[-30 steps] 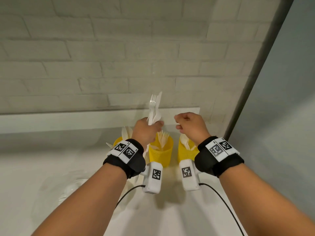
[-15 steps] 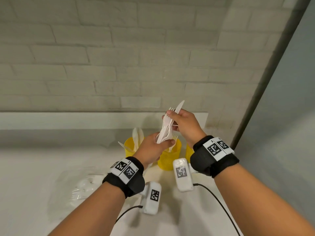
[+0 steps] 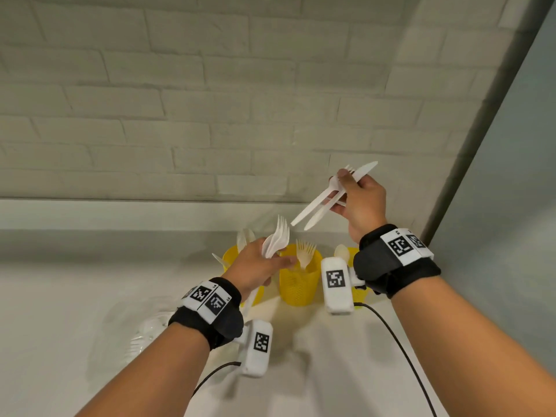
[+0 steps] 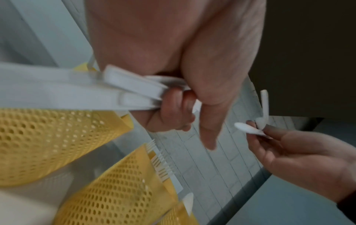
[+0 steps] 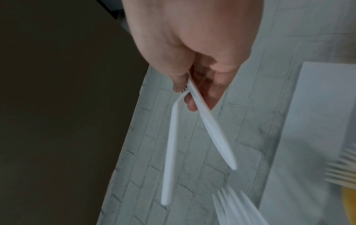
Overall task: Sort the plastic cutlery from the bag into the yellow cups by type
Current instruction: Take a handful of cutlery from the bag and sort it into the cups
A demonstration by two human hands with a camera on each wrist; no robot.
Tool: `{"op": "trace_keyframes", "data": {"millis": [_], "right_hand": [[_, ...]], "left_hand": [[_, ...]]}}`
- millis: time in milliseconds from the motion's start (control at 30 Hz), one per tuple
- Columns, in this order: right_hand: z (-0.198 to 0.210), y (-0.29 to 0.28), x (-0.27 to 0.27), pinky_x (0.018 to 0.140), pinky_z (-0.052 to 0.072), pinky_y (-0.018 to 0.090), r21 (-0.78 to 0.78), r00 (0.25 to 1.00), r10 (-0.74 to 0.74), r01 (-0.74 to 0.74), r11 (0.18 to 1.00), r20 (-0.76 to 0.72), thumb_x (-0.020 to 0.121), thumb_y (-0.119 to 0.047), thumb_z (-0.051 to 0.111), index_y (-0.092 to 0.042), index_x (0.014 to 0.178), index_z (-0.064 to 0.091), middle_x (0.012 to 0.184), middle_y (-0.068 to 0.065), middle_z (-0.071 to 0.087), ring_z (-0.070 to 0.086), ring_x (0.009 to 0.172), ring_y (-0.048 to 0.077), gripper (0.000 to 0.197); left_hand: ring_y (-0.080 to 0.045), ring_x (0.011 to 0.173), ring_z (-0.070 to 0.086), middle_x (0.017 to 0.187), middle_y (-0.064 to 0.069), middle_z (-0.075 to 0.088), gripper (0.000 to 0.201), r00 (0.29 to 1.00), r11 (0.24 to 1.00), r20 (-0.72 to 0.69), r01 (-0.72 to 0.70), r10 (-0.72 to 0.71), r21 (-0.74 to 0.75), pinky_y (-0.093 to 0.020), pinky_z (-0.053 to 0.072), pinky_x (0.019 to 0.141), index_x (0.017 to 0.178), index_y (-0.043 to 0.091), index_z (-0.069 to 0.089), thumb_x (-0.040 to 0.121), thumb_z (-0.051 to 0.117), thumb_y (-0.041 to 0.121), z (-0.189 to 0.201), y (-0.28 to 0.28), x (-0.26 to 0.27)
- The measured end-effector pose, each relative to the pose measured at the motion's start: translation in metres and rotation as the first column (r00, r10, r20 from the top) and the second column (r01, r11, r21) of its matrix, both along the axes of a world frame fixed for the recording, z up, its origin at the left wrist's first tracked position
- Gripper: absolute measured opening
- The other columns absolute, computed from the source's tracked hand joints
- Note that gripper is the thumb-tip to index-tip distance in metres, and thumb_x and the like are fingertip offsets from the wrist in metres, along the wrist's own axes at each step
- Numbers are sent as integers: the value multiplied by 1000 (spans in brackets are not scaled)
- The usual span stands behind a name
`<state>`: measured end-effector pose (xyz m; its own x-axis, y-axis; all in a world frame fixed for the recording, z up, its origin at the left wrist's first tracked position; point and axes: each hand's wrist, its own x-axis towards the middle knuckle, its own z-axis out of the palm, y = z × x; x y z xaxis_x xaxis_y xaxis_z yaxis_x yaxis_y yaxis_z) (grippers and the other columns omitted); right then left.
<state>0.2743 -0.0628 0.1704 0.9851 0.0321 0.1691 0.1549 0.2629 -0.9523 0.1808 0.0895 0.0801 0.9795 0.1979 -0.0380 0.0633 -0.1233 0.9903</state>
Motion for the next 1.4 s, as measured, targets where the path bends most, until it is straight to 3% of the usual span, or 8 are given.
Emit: {"op": "trace_keyframes", "data": {"millis": [133, 267, 600, 900, 1067, 1200, 1300, 1400], "right_hand": [[-9, 3, -3, 62, 59, 36, -124, 997, 75, -76, 989, -10, 94, -16, 59, -10, 89, 63, 73, 6, 62, 62, 61, 18, 9], [-26, 17, -17, 64, 60, 41, -278, 974, 224, -222, 935, -22, 91, -15, 63, -9, 89, 67, 77, 9, 67, 65, 64, 21, 8], [-45, 27, -22, 68, 59, 51, -341, 955, 294, -291, 894, -47, 90, -15, 64, 1, 94, 70, 86, 24, 67, 68, 70, 32, 18], [-35, 70, -5, 76, 45, 22, -343, 977, 105, -36, 938, 184, 84, -27, 71, -13, 96, 76, 79, -4, 68, 60, 74, 7, 19], [-72, 119, -9, 69, 48, 27, -692, 952, 292, -151, 706, 90, 82, -25, 72, -5, 87, 75, 79, 7, 70, 61, 71, 17, 21], [-100, 135, -7, 84, 56, 38, -823, 924, 333, -333, 460, -188, 67, -22, 85, -3, 89, 69, 88, 10, 69, 67, 81, 26, 33], [-99, 131, -10, 91, 53, 37, -828, 938, 314, -290, 481, -147, 67, -21, 85, -6, 113, 64, 102, 7, 65, 66, 98, 27, 52], [-78, 122, -19, 89, 52, 36, -713, 949, 302, -150, 685, 91, 85, -20, 66, -12, 106, 66, 100, 5, 67, 66, 92, 25, 22]], "left_hand": [[-11, 47, 32, 63, 0, 42, 23, 990, 984, 18, -134, 137, -118, -20, 30, 41, 78, 15, 50, 96, 56, 28, 10, 3, 11], [-5, 38, 44, 76, -5, 67, 26, 994, 970, 73, -65, 84, -233, -15, 33, 38, 97, 11, 64, 98, 52, 34, 33, -11, 10], [-2, 41, 43, 71, 4, 62, 13, 993, 998, 117, 12, -6, -55, -16, 33, 41, 99, 16, 64, 95, 59, 27, 18, -2, -2], [-16, 64, 48, 69, 9, 58, 20, 973, 974, 117, -186, 201, -131, -21, 42, 55, 85, 20, 56, 95, 56, 37, 8, 47, -28], [-7, 48, 48, 62, 8, 54, 22, 958, 957, 139, -222, 249, -185, -15, 38, 46, 82, 16, 56, 97, 54, 32, 14, 57, -42], [-2, 41, 50, 63, 5, 54, 19, 948, 938, 150, -236, 279, -255, -12, 38, 40, 84, 14, 54, 98, 53, 26, 16, 60, -46], [-2, 41, 46, 62, 5, 52, 21, 946, 936, 140, -251, 291, -248, -13, 36, 40, 82, 14, 54, 98, 53, 29, 13, 64, -46], [-4, 42, 45, 59, 7, 51, 26, 952, 941, 119, -251, 282, -226, -13, 35, 41, 76, 14, 54, 96, 56, 30, 10, 63, -45]]}}
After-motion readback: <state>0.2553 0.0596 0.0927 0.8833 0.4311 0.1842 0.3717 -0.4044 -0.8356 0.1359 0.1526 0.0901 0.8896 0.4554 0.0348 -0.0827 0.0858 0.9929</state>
